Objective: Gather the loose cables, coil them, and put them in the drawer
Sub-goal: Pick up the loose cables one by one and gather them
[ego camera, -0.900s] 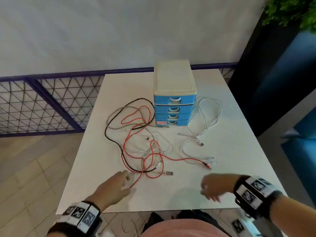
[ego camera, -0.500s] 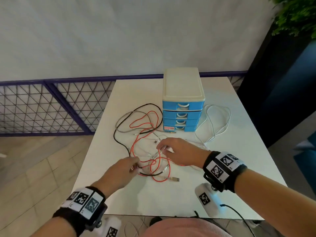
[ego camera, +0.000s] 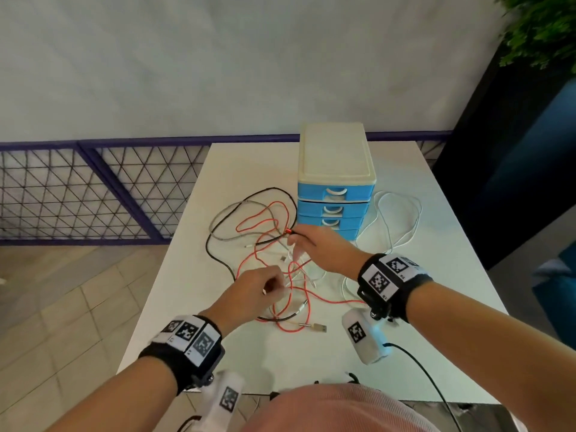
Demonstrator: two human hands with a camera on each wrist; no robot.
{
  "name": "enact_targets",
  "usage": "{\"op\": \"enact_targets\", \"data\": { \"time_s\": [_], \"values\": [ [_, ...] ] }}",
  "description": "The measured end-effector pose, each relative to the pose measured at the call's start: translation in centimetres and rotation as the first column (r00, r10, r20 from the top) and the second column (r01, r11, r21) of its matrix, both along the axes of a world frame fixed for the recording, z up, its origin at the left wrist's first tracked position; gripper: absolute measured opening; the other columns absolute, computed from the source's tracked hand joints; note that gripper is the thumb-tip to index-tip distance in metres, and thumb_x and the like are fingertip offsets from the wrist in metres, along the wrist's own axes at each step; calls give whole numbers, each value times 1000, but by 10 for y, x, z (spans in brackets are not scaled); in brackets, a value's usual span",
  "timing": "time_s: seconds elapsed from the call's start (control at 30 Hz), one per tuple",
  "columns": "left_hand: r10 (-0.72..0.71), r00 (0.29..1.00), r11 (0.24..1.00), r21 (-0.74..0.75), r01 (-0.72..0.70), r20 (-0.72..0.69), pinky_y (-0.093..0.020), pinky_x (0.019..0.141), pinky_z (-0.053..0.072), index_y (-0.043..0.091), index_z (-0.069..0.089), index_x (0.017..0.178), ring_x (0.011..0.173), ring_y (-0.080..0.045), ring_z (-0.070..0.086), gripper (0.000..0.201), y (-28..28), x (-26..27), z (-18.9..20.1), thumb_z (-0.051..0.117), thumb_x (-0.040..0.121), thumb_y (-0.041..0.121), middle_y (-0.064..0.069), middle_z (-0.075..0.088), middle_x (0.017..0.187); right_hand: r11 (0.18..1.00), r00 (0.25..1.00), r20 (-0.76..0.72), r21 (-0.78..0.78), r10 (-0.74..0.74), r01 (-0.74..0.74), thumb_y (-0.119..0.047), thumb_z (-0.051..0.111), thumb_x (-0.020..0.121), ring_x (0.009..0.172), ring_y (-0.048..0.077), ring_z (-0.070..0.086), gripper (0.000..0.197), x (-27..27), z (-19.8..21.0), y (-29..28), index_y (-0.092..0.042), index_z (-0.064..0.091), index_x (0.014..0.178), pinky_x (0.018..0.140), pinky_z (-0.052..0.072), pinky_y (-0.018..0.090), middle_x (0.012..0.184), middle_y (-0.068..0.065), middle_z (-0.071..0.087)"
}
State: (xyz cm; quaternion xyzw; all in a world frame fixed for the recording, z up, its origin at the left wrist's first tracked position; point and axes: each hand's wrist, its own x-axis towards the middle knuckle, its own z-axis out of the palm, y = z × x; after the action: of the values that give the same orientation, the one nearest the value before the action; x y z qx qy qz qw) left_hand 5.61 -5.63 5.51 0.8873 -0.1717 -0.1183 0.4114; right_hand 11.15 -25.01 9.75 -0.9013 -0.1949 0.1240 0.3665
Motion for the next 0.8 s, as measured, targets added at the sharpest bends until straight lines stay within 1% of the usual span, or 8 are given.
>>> {"op": "enact_targets", "data": {
  "time_s": [0.13, 0.27, 0.43, 0.5, 0.57, 0.63, 0.7, 0.8],
  "values": [
    [-269, 963, 904, 342, 257, -11, -32, 75, 49, 25, 60, 85, 83, -7, 55, 6, -6, -2, -27, 58, 85, 31, 11, 59, 88, 992, 997, -31, 104, -68, 71, -20, 35, 104, 53, -2, 56, 23, 5, 16, -9, -17, 54, 90, 57, 42, 10, 67, 6, 67],
    [-357, 934, 788, 539, 299, 4, -27, 65, 35, 25, 40, 83, 82, -10, 43, 24, -12, -4, -52, 55, 88, 43, 13, 41, 89, 933, 968, -128, 264, -216, 243, -20, 37, 103, 49, 11, 45, 26, 8, 27, -14, -12, 54, 85, 53, 47, 29, 61, 0, 45],
    [-324, 945, 749, 602, 279, -35, -25, 69, 33, 16, 56, 94, 98, -19, 56, 8, -16, 1, -60, 56, 87, 20, 0, 57, 104, 874, 929, -205, 326, -308, 361, -35, 43, 101, 48, 14, 32, 30, 10, 40, -27, -18, 49, 77, 49, 37, 29, 58, 1, 35],
    [-237, 970, 838, 496, 229, -49, -22, 65, 35, 15, 60, 85, 87, -14, 59, 6, -12, 5, -54, 60, 85, 21, 1, 62, 93, 831, 903, -286, 372, -320, 413, -38, 41, 101, 46, 14, 30, 38, 13, 40, -34, -13, 49, 74, 48, 35, 29, 55, 1, 33],
    [-134, 989, 947, 287, 146, -63, -20, 63, 40, 13, 66, 80, 71, -5, 57, 7, -10, 14, -39, 64, 84, 19, 5, 65, 77, 764, 860, -395, 429, -322, 483, -39, 41, 101, 42, 13, 29, 41, 17, 39, -40, -12, 48, 72, 48, 35, 28, 49, -1, 32],
    [-16, 994, 999, 40, 21, -107, -22, 63, 47, 19, 64, 80, 60, -7, 58, 12, -7, 25, -16, 60, 90, 15, 1, 66, 70, 684, 813, -498, 480, -302, 549, -39, 41, 102, 40, 13, 32, 40, 21, 38, -44, -11, 49, 74, 48, 39, 28, 48, -1, 37],
    [134, 987, 966, -209, -151, -94, -26, 52, 45, 28, 52, 83, 51, -15, 52, 20, -5, 37, 9, 46, 98, 16, -2, 60, 62, 616, 778, -574, 523, -257, 589, -37, 39, 102, 43, 13, 42, 39, 25, 36, -43, -10, 52, 78, 50, 43, 28, 55, 2, 49],
    [329, 944, 864, -402, -303, -5, -23, 44, 36, 20, 44, 92, 45, -10, 40, 14, -9, 55, 53, 35, 102, 21, -1, 46, 56, 604, 766, -629, 561, -133, 566, -38, 37, 103, 64, 15, 66, 40, 28, 36, -26, -8, 61, 95, 63, 56, 29, 81, 6, 71]
  ]
}}
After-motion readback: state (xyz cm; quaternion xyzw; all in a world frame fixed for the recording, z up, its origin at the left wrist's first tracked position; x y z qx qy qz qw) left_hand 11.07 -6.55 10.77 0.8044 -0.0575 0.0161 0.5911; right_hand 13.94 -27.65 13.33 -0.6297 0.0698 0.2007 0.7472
